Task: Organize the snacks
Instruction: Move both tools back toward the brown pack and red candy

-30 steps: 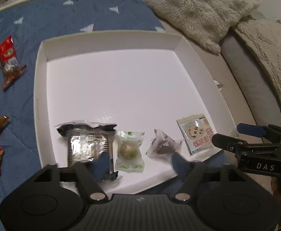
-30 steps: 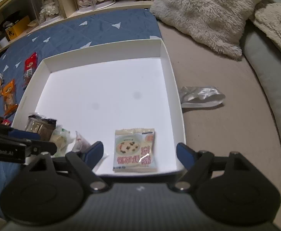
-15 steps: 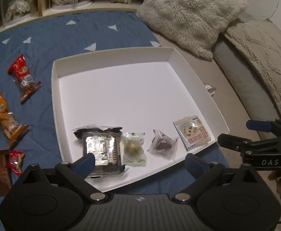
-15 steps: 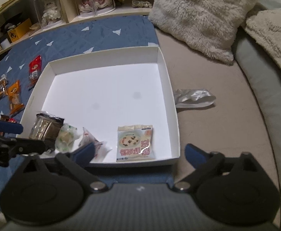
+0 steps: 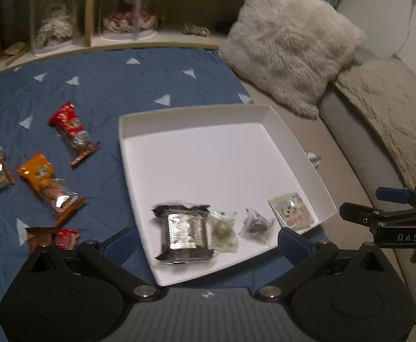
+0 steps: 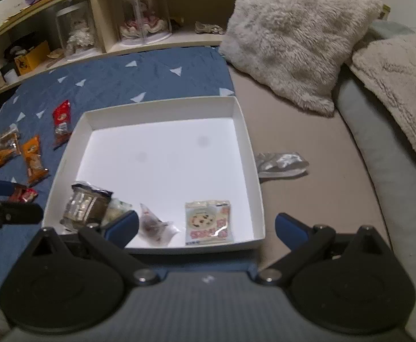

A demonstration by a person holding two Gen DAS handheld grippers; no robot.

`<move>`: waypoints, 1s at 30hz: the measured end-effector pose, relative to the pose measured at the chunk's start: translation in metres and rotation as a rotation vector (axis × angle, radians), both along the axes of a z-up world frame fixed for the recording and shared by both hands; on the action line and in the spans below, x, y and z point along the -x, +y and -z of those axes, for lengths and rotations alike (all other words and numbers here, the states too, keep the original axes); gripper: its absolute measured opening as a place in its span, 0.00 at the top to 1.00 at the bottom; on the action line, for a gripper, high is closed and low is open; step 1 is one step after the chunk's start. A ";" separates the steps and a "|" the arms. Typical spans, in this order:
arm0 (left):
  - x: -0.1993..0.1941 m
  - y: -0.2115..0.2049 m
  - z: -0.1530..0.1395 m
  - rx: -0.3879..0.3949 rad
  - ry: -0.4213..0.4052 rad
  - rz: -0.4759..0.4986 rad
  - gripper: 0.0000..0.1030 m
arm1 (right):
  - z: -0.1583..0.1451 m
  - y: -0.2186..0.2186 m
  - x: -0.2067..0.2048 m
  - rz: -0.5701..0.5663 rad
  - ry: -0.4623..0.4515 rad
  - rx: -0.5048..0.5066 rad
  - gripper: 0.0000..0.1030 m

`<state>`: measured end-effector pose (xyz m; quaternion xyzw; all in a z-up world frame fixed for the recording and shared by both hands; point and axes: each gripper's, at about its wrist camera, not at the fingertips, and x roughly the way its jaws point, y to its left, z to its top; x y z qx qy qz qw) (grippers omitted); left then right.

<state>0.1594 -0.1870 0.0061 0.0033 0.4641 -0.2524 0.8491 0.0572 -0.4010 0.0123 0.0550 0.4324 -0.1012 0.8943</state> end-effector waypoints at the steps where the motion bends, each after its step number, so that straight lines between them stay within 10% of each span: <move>1: -0.001 0.006 -0.003 0.002 -0.007 -0.008 0.00 | -0.003 0.003 0.000 -0.002 -0.004 0.006 0.01; 30: -0.043 0.180 0.003 -0.061 -0.055 -0.303 0.00 | -0.004 0.160 -0.083 -0.237 -0.090 -0.060 0.00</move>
